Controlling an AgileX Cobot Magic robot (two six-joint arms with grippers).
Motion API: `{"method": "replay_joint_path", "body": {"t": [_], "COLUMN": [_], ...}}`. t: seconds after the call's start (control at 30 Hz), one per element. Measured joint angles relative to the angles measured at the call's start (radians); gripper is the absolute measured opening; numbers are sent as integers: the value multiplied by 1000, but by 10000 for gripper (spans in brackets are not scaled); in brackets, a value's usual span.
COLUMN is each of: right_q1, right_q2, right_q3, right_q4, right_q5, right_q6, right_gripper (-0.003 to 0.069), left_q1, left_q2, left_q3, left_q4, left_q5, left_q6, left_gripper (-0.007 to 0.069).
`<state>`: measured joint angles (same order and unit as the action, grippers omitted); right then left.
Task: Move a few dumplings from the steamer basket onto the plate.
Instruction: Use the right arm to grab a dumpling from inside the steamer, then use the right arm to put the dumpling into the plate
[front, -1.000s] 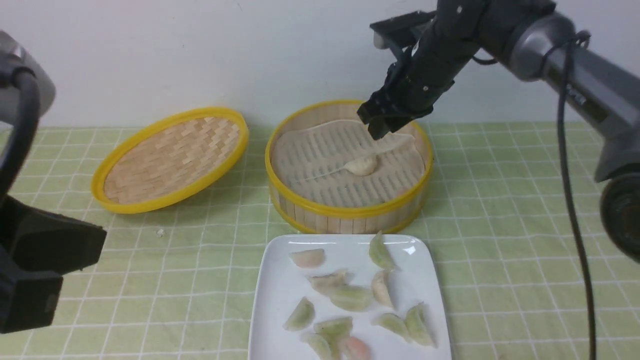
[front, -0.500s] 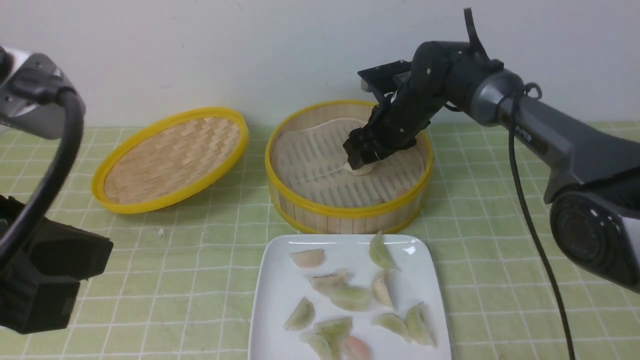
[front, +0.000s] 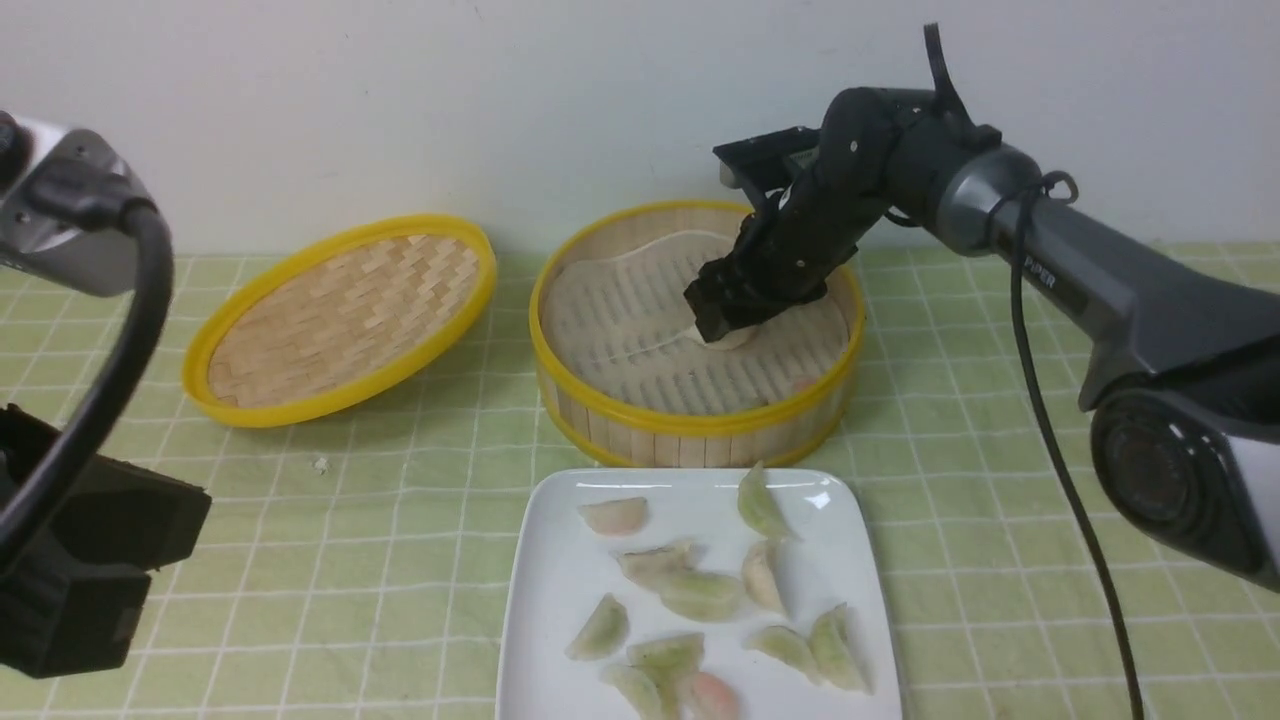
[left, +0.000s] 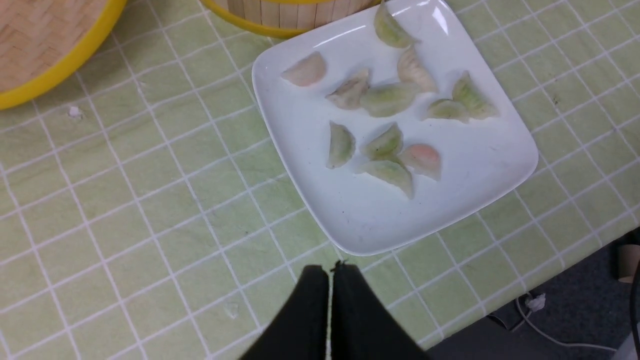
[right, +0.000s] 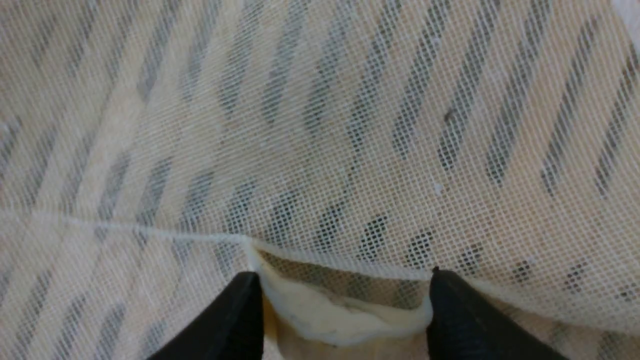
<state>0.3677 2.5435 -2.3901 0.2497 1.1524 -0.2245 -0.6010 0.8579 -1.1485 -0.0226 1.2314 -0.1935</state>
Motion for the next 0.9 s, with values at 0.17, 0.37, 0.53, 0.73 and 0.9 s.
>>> {"method": "replay_joint_path", "body": {"t": [0.17, 0.37, 0.53, 0.73, 0.9], "right_q1": [0, 0, 0, 11, 95], "right_q2": [-52, -216, -476, -774, -935], "right_q3": [-90, -74, 194, 666, 1048], "right_q4": [-36, -32, -7, 114, 148], "right_q5": [94, 98, 98, 99, 20], "right_q6": [15, 31, 41, 2, -43], "right_gripper": [381, 379, 376, 373, 352], "left_q1": [0, 0, 0, 0, 0], "left_q2": [0, 0, 0, 0, 0], "left_q3": [0, 0, 0, 0, 0], "left_q4": [0, 0, 0, 0, 0], "left_q5": [0, 0, 0, 0, -3], "left_q6": [0, 0, 0, 0, 1], "left_gripper": [-6, -6, -6, -6, -6]}}
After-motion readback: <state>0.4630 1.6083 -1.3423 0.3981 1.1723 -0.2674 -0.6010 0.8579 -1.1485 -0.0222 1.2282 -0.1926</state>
